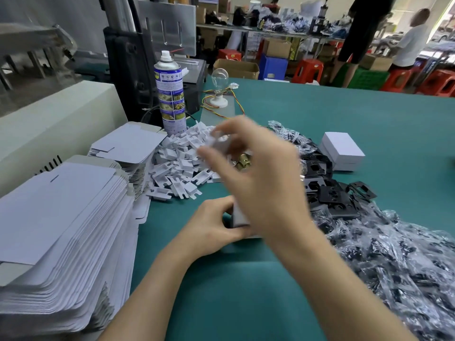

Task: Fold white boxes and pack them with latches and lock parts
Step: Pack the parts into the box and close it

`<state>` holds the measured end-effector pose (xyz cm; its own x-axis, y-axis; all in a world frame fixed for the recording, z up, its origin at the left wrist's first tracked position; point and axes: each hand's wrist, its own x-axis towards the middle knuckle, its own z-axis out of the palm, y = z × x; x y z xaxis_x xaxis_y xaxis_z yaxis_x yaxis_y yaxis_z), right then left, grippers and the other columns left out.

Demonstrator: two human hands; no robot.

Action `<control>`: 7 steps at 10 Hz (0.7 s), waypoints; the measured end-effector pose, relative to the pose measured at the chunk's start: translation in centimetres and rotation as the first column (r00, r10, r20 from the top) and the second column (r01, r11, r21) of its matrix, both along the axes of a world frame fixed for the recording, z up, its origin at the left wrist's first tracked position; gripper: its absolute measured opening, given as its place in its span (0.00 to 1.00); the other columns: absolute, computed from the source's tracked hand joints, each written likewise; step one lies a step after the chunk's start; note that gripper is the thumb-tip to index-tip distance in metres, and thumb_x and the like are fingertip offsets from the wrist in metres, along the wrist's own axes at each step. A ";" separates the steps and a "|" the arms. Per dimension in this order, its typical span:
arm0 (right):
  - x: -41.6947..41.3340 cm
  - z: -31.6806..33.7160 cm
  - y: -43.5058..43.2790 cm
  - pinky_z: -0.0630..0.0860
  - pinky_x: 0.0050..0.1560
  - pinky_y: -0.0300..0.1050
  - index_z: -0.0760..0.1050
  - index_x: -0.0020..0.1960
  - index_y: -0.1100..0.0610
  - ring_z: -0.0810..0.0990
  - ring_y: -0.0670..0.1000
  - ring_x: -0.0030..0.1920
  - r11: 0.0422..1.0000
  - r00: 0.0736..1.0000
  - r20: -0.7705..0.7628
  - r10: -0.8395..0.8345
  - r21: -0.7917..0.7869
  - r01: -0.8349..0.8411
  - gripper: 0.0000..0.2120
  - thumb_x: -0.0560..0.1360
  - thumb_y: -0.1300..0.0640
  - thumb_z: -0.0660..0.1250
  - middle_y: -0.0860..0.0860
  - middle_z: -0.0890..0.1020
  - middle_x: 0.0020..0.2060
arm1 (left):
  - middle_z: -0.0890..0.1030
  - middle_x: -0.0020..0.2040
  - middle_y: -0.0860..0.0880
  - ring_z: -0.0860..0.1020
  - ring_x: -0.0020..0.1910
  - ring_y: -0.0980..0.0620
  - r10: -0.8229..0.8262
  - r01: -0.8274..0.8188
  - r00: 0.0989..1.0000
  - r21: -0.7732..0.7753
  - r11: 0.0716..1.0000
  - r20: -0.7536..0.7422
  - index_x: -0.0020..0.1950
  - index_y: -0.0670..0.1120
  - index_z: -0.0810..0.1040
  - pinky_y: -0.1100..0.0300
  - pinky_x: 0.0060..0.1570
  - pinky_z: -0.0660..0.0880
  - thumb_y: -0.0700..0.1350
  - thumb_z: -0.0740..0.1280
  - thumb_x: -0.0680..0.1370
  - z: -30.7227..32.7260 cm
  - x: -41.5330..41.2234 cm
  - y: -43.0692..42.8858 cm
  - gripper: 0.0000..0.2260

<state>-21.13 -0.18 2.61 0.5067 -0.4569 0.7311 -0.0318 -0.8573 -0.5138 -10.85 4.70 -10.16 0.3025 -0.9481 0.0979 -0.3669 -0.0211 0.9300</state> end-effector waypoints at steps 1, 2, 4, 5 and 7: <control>-3.6 -0.8 -3.1 0.77 0.48 0.54 0.81 0.49 0.49 0.80 0.49 0.43 0.992 0.993 -0.043 -0.111 0.055 0.113 0.09 0.77 0.45 0.73 0.44 0.82 0.38 | 0.86 0.50 0.55 0.82 0.45 0.54 0.012 -0.011 0.999 -0.025 1.000 0.036 0.57 0.55 0.83 0.45 0.52 0.83 0.58 0.78 0.71 -0.5 0.3 -0.1 0.17; -5.4 -2.1 -4.6 0.77 0.48 0.54 0.82 0.50 0.48 0.80 0.49 0.46 0.982 0.977 -0.096 -0.189 -0.008 0.189 0.06 0.77 0.46 0.74 0.41 0.80 0.39 | 0.86 0.50 0.58 0.82 0.45 0.57 -0.007 0.009 0.999 -0.047 0.999 0.040 0.58 0.59 0.83 0.49 0.50 0.82 0.55 0.77 0.73 -0.7 0.3 -0.1 0.15; -6.5 -2.8 -4.5 0.77 0.44 0.54 0.83 0.50 0.52 0.78 0.54 0.44 0.962 0.976 -0.027 -0.216 -0.174 0.209 0.08 0.77 0.48 0.74 0.40 0.79 0.39 | 0.87 0.51 0.56 0.84 0.50 0.50 0.022 -0.021 1.000 -0.024 0.999 0.018 0.57 0.60 0.83 0.47 0.53 0.82 0.54 0.78 0.73 -0.6 0.4 -0.1 0.14; -6.4 -3.6 -4.2 0.77 0.43 0.56 0.81 0.46 0.53 0.77 0.56 0.42 0.952 0.954 -0.150 -0.261 -0.206 0.228 0.08 0.74 0.49 0.76 0.40 0.77 0.37 | 0.87 0.52 0.56 0.84 0.51 0.52 0.018 -0.018 1.000 -0.014 1.000 0.012 0.59 0.60 0.83 0.52 0.52 0.82 0.51 0.79 0.74 -0.4 0.4 0.1 0.14; -6.5 -4.9 -4.5 0.73 0.46 0.56 0.80 0.42 0.52 0.72 0.53 0.44 0.945 0.930 -0.247 -0.272 -0.249 0.211 0.09 0.73 0.49 0.78 0.42 0.81 0.37 | 0.87 0.52 0.56 0.84 0.49 0.52 0.014 -0.014 1.000 0.000 1.000 0.018 0.60 0.58 0.83 0.54 0.50 0.82 0.49 0.79 0.76 -0.3 0.4 0.0 0.14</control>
<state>-27.62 -4.69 -2.25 0.5956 -0.4385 0.6730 -0.3651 -0.8941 -0.2595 -10.46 4.74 -10.44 0.3141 -0.9437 0.1038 -0.3833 -0.0260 0.9233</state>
